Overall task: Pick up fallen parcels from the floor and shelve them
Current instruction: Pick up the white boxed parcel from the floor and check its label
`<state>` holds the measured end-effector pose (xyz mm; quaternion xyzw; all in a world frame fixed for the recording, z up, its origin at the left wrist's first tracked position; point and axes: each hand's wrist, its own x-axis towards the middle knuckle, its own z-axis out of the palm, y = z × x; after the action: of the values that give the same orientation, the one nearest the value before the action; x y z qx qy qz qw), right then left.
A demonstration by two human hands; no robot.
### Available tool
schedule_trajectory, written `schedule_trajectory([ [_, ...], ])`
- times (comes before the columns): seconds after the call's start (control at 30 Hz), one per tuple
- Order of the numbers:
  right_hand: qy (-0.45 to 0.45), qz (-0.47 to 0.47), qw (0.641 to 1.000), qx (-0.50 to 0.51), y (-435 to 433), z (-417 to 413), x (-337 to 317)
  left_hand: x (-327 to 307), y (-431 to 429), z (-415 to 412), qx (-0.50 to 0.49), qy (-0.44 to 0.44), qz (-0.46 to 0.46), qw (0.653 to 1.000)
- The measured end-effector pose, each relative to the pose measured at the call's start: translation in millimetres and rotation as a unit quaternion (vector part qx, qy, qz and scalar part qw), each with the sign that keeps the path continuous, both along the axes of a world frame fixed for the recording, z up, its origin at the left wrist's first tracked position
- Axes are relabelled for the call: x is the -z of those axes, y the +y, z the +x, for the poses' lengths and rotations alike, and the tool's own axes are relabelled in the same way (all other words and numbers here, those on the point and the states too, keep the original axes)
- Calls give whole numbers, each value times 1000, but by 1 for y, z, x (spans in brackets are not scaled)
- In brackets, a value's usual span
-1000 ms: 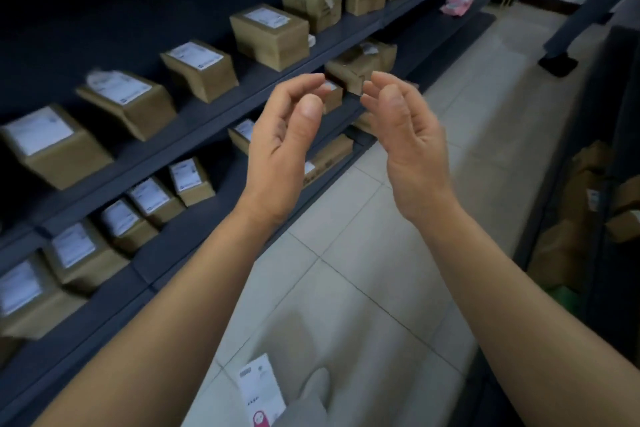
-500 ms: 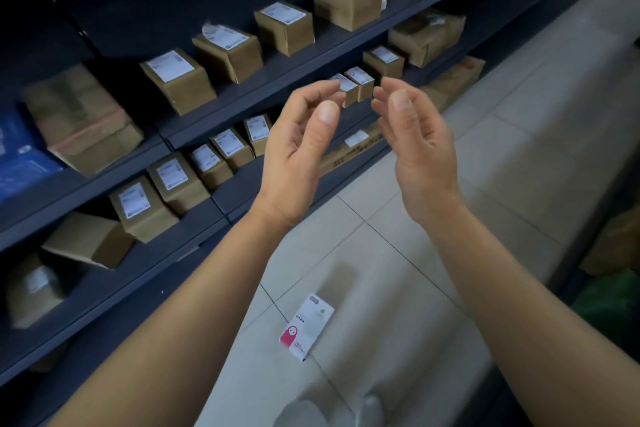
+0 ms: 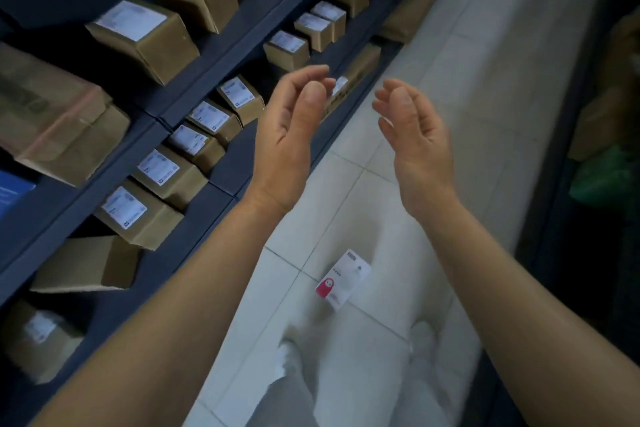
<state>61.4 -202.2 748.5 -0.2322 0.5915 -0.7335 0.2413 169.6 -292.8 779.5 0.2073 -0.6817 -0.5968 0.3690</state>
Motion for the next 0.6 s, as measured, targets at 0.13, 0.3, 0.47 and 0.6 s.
schedule_trajectory([
  [0.13,-39,32,996,67,-2,23,32,29,-15,9,43,-22,20,999],
  [0.3,-70,91,986,123,12,33,95,96,-12,5,78,-58,55,994],
  [0.47,-95,147,971,161,34,38,208,222,-2,4,101,-145,63,982],
  [0.6,-112,192,959,179,55,47,322,344,8,6,115,-215,71,967],
])
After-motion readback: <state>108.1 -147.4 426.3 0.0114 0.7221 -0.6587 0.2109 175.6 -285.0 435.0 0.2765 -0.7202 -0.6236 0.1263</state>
